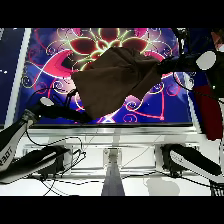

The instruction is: Fold the clothes and pants, and hang the long-sleeved shirts on hangers.

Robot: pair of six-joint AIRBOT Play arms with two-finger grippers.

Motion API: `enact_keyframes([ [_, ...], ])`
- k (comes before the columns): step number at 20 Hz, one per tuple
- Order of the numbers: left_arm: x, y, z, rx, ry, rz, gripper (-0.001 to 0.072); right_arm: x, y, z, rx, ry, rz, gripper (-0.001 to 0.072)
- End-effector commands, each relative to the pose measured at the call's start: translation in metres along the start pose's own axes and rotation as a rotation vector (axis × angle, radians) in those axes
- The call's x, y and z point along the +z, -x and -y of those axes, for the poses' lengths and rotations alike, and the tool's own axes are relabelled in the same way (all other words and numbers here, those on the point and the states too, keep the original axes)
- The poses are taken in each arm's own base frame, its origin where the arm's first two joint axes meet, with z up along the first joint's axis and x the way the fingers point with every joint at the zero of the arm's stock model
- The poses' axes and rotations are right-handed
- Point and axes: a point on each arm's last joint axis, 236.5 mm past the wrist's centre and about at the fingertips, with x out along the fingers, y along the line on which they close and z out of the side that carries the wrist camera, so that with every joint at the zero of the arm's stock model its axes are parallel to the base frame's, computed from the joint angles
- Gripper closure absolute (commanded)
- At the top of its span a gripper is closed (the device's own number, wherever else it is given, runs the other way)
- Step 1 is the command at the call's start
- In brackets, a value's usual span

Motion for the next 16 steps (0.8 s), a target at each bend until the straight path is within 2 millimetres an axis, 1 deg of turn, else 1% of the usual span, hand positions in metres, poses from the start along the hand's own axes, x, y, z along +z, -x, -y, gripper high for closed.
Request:
enact_keyframes([
  [1, 0.003, -0.005, -0.004, 0.022, -0.011, 0.009, 0.0208, 0.002, 0.0, -0.004, 0.014, -0.012, 0.006, 0.0701],
  [4, 0.013, -0.005, 0.0, 0.005, 0.003, 0.051, 0.0208, 0.003, 0.0, -0.006, 0.025, -0.02, 0.01, 0.0701],
  [6, 0.023, -0.004, 0.011, -0.039, -0.027, 0.094, 0.021, 0.003, 0.0, -0.006, 0.026, -0.021, 0.011, 0.0701],
  [8, 0.035, -0.001, 0.027, -0.103, -0.066, 0.148, 0.021, 0.003, 0.0, -0.006, 0.026, -0.021, 0.011, 0.07],
  [10, 0.04, 0.001, 0.039, -0.155, -0.066, 0.172, 0.0211, 0.003, 0.0, -0.006, 0.026, -0.02, 0.011, 0.07],
  [12, 0.037, 0.002, 0.047, -0.189, -0.065, 0.158, 0.0211, 0.003, 0.0, -0.006, 0.026, -0.02, 0.011, 0.07],
  [16, 0.019, 0.005, 0.07, -0.29, -0.08, 0.086, 0.0211, 0.003, 0.0, -0.006, 0.025, -0.02, 0.011, 0.07],
])
